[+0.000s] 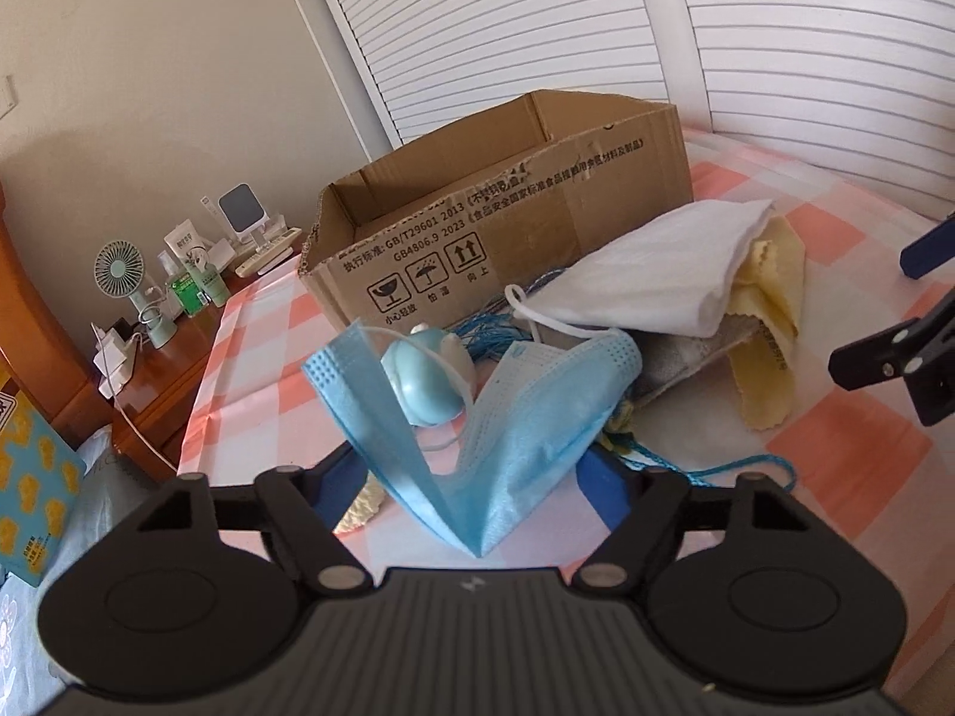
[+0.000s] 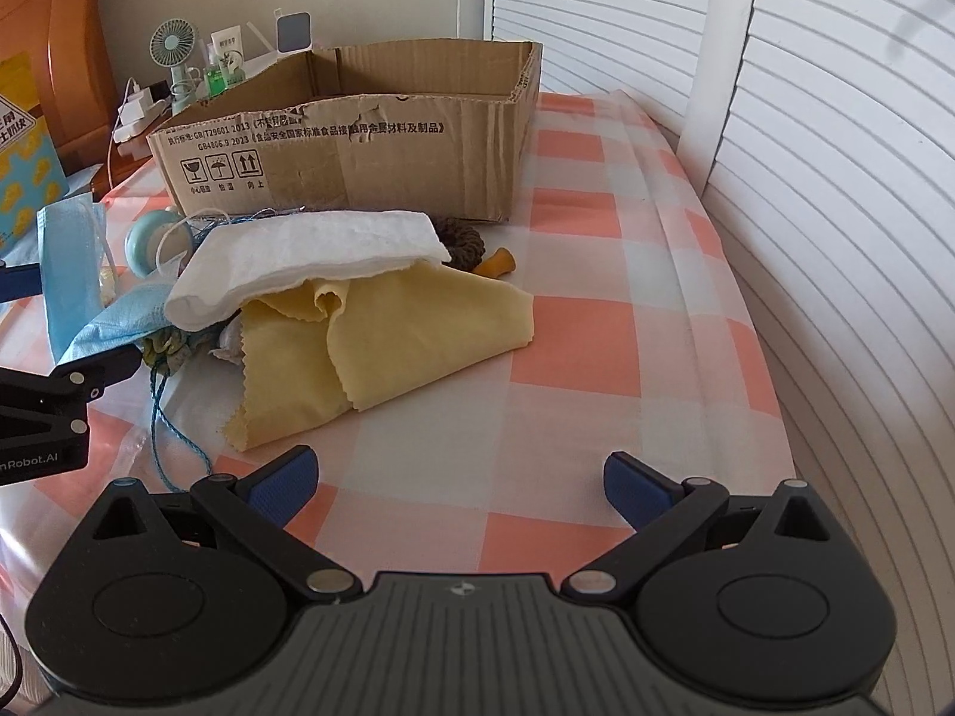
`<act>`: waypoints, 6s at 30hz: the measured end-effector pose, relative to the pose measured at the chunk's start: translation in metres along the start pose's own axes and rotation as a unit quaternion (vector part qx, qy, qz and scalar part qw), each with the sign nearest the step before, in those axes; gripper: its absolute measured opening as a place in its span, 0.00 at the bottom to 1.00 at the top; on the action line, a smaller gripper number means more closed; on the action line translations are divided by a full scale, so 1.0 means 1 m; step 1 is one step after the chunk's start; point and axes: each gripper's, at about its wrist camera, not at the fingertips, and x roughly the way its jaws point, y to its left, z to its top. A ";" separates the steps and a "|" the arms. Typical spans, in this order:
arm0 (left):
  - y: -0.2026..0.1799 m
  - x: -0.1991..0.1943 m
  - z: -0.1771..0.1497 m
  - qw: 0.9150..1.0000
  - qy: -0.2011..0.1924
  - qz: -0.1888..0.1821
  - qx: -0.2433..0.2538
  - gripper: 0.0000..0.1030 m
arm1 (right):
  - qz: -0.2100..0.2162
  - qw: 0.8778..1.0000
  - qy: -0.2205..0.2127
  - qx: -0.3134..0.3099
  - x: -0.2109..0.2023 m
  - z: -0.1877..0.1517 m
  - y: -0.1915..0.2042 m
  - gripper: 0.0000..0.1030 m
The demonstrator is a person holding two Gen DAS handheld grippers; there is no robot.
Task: Organize soft objects
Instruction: 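Reach the left tool to the blue face mask and close on it, then lift the blue mask with the left tool while the right tool grasps the white cloth, then raise the white cloth with the right tool while the left tool holds the mask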
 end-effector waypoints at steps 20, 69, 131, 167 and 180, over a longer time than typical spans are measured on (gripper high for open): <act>0.017 -0.013 0.008 0.997 -0.004 -0.049 -0.059 0.22 | 0.026 0.999 -0.021 -0.010 -0.007 0.005 0.003 1.00; 0.050 0.006 0.002 0.992 0.009 -0.086 -0.097 0.20 | 0.068 0.985 0.003 -0.160 0.024 0.088 0.068 0.45; 0.054 -0.059 0.039 0.996 -0.034 -0.068 -0.055 0.20 | 0.121 0.986 -0.068 -0.091 -0.088 0.100 0.020 0.16; 0.047 -0.040 0.058 0.996 -0.029 -0.080 -0.033 0.20 | 0.069 0.986 0.057 -0.139 -0.004 0.009 0.020 0.83; 0.042 -0.041 0.060 0.995 -0.030 -0.087 -0.027 0.20 | 0.070 0.987 0.051 -0.132 -0.026 0.007 0.005 0.52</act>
